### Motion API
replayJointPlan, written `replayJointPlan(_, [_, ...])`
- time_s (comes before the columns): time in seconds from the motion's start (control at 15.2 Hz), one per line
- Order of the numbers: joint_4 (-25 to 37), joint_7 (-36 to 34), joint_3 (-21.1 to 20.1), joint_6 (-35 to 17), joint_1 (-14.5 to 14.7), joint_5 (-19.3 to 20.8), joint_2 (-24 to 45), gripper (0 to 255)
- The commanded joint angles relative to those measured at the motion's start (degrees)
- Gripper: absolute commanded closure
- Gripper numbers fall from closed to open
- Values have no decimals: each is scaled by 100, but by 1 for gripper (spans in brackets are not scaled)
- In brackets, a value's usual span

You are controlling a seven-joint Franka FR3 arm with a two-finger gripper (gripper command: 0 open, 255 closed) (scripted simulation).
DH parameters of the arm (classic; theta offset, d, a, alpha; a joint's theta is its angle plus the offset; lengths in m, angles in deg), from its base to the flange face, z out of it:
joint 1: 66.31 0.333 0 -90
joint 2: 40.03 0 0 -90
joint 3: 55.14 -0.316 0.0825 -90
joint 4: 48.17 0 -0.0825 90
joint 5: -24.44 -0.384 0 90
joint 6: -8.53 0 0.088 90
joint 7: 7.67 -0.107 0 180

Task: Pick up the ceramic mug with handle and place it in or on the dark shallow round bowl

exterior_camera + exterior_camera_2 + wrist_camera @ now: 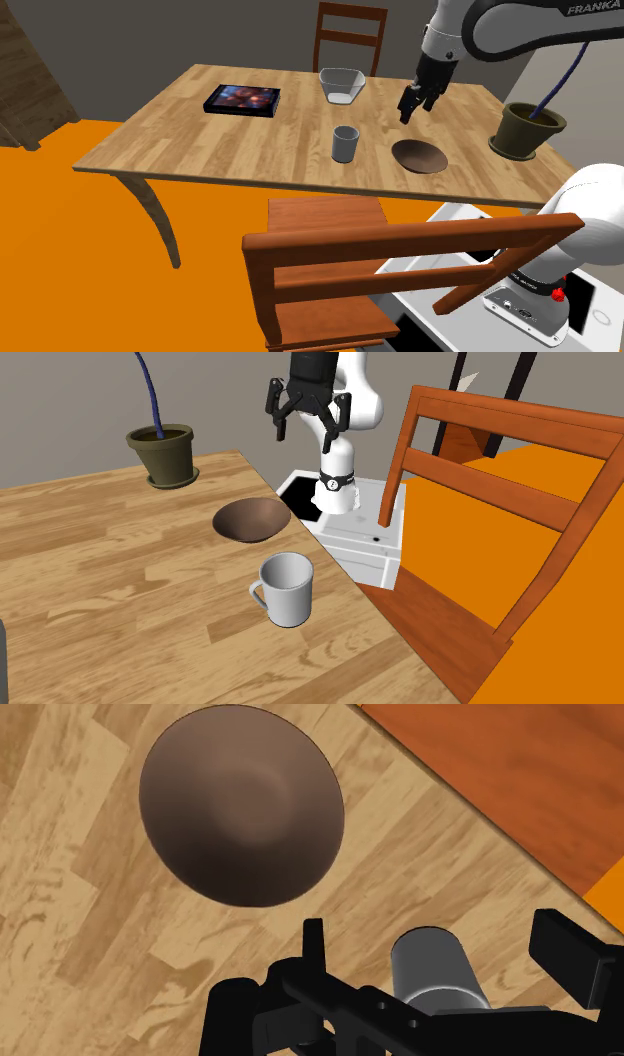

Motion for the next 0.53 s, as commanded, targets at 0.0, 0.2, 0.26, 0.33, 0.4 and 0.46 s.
replayJointPlan(0.0, [99,-59,-33,-348,10,-16,406,0])
replayJointPlan(0.2, [281,-164,-102,-832,23,-23,1031,0])
replayJointPlan(0.26, [357,-199,-124,-982,27,-21,1243,0])
replayJointPlan(0.33, [442,-234,-146,-1125,31,-16,1457,0])
replayJointPlan(0.4, [534,-270,-169,-1262,35,-9,1673,0])
replayJointPlan(0.46, [633,-306,-192,-1393,38,1,1889,0])
